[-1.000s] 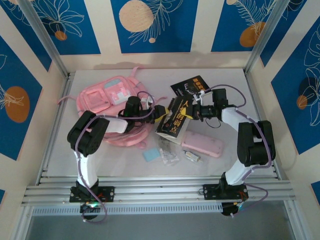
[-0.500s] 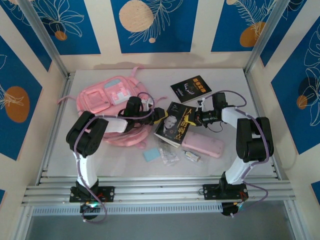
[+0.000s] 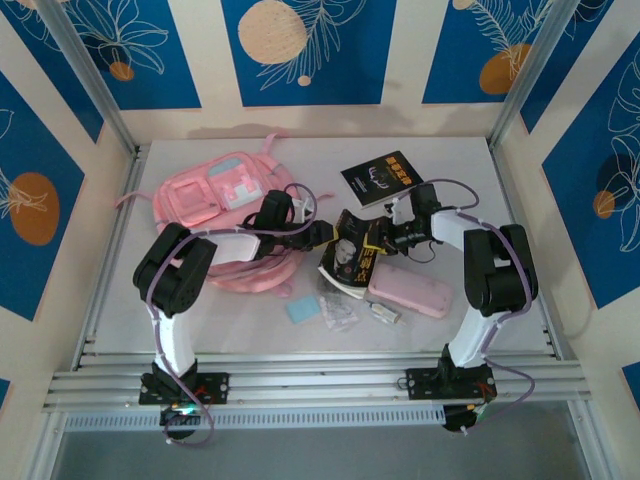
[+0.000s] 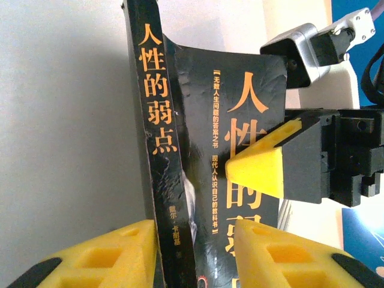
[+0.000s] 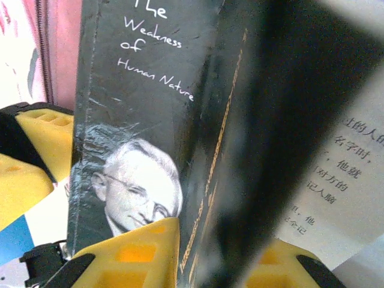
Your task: Pack books, pencil case, and school supplies into a backpack
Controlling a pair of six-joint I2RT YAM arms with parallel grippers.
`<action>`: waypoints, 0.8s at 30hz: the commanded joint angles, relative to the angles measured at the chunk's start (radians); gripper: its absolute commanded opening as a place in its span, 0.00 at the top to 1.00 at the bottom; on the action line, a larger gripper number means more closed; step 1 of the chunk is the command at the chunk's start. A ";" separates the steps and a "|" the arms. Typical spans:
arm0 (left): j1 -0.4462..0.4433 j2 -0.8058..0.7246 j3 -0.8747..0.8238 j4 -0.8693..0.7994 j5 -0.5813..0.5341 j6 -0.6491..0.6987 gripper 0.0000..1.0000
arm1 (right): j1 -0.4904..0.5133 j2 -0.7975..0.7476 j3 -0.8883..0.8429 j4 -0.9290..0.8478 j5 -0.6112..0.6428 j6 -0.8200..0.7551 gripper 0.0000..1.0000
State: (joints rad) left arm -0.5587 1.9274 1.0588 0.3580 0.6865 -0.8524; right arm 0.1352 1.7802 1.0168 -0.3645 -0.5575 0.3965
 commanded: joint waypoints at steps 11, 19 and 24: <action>-0.051 0.041 0.134 -0.319 0.037 0.146 0.51 | 0.029 0.008 0.009 0.052 -0.070 0.003 0.94; -0.060 0.044 0.133 -0.263 0.073 0.095 0.53 | 0.030 0.026 0.009 0.070 -0.079 0.004 0.97; -0.070 0.072 0.144 -0.221 0.097 0.058 0.43 | 0.035 0.052 0.021 0.052 -0.040 -0.001 0.99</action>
State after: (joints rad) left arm -0.5785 1.9766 1.1721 0.0666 0.6754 -0.7635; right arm 0.1452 1.8015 1.0248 -0.3424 -0.5713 0.4004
